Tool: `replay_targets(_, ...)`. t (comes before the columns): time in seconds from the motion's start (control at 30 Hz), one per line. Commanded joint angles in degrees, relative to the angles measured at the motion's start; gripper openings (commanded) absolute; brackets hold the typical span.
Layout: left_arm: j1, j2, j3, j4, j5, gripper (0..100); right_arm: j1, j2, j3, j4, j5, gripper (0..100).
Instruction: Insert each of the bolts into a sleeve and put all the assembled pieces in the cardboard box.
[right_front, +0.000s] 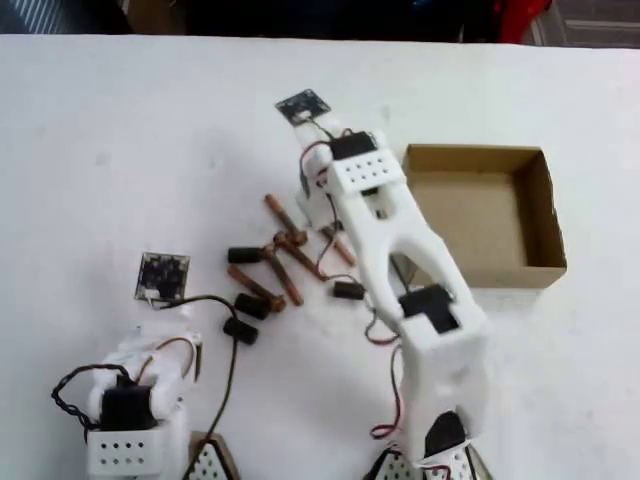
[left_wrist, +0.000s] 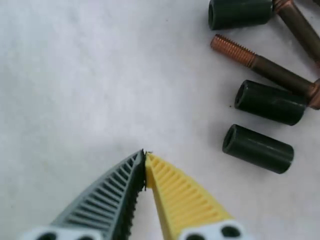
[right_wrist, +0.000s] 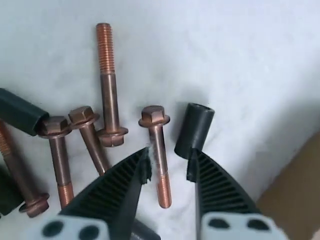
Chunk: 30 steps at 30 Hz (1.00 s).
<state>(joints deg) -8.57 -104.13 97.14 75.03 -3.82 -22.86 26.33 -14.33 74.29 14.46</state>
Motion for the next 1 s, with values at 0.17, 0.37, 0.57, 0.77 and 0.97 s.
replay_targets(0.17, -0.22, -0.31, -0.09, -1.49, 0.35, 2, 3.47, 12.53, -19.34, 6.81, -0.35, 11.2)
replay_targets(0.37, -0.22, -0.31, -0.09, -1.49, 0.35, 2, 5.32, 20.35, -28.66, 11.21, -0.35, 11.2)
replay_targets(0.57, -0.22, -0.31, -0.09, -1.49, 0.35, 2, 5.05, 25.98, -34.2, 13.23, -0.35, 11.2)
replay_targets(0.77, -0.22, -0.31, -0.09, -1.49, 0.35, 2, 5.05, 28.97, -37.01, 14.46, -0.35, 11.2)
replay_targets(0.97, -0.22, -0.31, -0.09, -1.49, 0.35, 2, 5.32, 29.32, -36.84, 14.46, -0.35, 1.9)
